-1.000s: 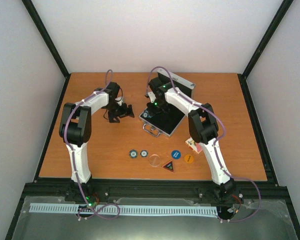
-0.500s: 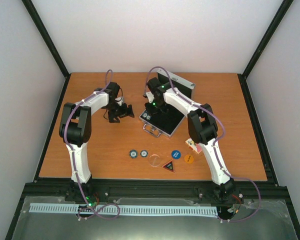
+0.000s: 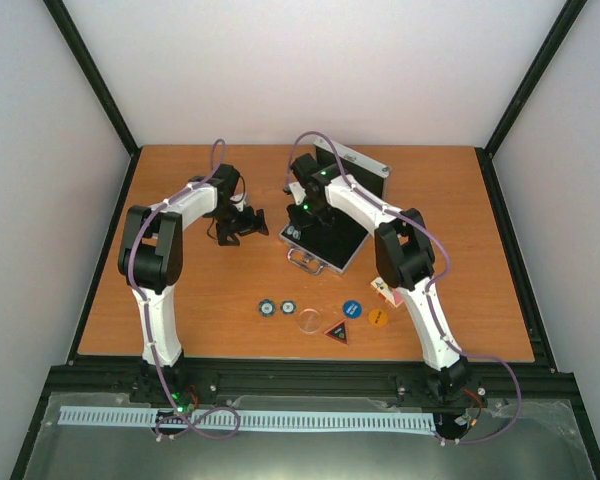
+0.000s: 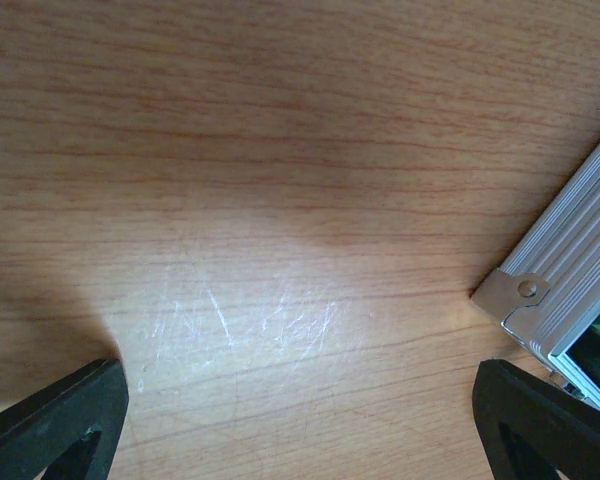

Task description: Pack up texas hold em set

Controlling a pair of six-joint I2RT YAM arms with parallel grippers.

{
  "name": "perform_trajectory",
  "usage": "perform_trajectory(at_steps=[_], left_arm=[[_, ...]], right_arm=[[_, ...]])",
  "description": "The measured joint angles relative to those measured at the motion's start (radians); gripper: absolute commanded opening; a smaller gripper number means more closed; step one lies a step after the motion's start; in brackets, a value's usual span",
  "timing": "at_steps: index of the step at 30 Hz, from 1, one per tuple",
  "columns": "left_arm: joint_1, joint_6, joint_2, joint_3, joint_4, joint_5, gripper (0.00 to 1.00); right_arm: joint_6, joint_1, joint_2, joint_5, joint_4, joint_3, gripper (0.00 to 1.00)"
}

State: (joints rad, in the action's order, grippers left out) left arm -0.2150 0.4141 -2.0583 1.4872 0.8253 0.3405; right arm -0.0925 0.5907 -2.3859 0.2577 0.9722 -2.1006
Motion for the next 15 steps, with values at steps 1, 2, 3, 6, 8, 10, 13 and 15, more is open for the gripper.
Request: perform_trajectory(at_steps=[1, 2, 3, 6, 8, 10, 13, 15], left_arm=[[0.0, 0.0, 0.0, 0.0, 0.0, 0.0, 0.98], [0.0, 0.0, 0.0, 0.0, 0.0, 0.0, 0.98], [0.0, 0.0, 0.0, 0.0, 0.0, 0.0, 0.98], [0.0, 0.0, 0.0, 0.0, 0.0, 0.0, 0.98], [0.0, 0.0, 0.0, 0.0, 0.0, 0.0, 0.98], [0.0, 0.0, 0.0, 0.0, 0.0, 0.0, 0.98], [0.0, 0.0, 0.0, 0.0, 0.0, 0.0, 0.98], [0.0, 0.0, 0.0, 0.0, 0.0, 0.0, 0.98]], right_arm=[[0.002, 0.001, 0.0, -0.007, 0.001, -0.001, 0.03], [0.005, 0.002, 0.0, -0.016, 0.003, -0.004, 0.03], [0.007, 0.004, 0.0, -0.026, 0.006, -0.008, 0.03], [0.019, 0.006, 0.0, -0.064, 0.016, -0.03, 0.03], [0.026, 0.004, 0.0, -0.093, 0.017, -0.042, 0.03], [0.029, 0.001, 0.0, -0.107, 0.018, -0.044, 0.03], [0.034, -0.001, 0.001, -0.121, 0.015, -0.044, 0.03], [0.041, -0.001, 0.001, -0.13, 0.011, -0.043, 0.03]])
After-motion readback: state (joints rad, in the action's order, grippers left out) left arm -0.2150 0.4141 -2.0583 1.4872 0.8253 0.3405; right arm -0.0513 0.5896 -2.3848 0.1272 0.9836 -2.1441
